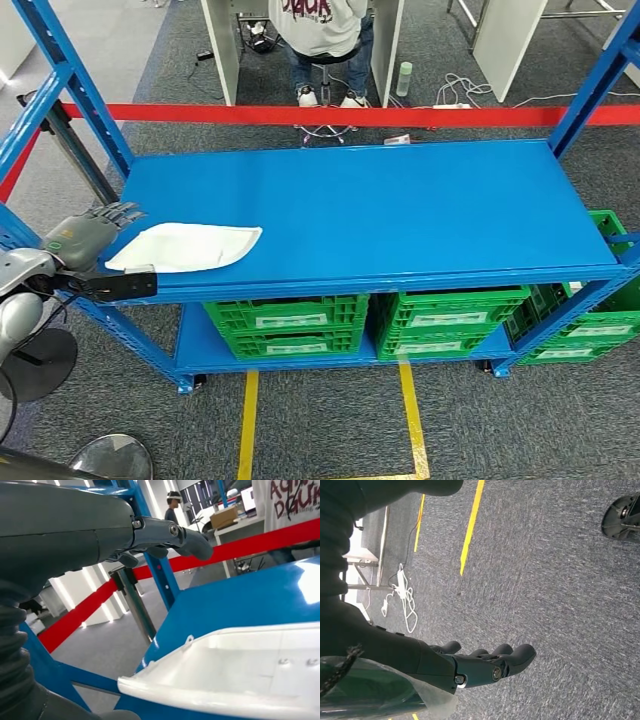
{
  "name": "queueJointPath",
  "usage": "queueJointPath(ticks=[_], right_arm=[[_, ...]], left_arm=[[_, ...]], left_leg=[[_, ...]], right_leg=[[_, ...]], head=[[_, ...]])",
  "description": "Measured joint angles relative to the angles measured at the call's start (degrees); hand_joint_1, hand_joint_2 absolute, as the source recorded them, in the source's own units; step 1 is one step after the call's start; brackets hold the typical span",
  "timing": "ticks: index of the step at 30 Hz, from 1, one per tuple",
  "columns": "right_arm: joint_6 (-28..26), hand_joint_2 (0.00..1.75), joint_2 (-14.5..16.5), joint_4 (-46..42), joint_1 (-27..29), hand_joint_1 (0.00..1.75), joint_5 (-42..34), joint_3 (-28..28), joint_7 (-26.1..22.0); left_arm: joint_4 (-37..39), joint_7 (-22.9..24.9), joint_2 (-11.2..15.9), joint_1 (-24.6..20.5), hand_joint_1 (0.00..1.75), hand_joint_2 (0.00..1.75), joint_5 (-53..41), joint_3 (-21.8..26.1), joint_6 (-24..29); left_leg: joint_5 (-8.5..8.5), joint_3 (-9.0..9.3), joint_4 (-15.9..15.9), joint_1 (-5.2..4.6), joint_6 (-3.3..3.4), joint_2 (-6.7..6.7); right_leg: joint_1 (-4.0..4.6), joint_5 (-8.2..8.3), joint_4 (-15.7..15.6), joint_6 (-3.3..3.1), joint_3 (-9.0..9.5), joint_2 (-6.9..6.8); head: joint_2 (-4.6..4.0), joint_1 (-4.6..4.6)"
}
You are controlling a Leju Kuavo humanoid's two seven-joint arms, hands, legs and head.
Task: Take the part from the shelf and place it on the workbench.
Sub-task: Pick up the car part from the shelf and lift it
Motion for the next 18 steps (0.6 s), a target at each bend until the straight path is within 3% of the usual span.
queueJointPath(ticks=[9,18], right_arm=[[0.50,1.75,-0.15,0.00,-0.04,0.00,0.00,0.84,-0.19],[0.84,1.75,-0.21,0.00,-0.20,0.00,0.00,2.10,-0.39]], left_arm=[[6.23,-1.76,-0.11,-2.81,0.00,1.75,-2.91,-2.90,3.64],[13.23,-5.14,-6.86,-2.95,0.00,1.75,-4.61,-4.82,9.47]], left_leg=[[0.00,0.00,0.00,-0.01,0.00,0.00],[0.00,0.00,0.03,-0.01,0.00,0.00]], right_leg=[[-0.01,0.00,0.00,0.00,-0.01,0.00],[-0.02,0.01,-0.01,0.00,0.00,-0.01]], head=[[0.00,0.00],[0.01,0.00]])
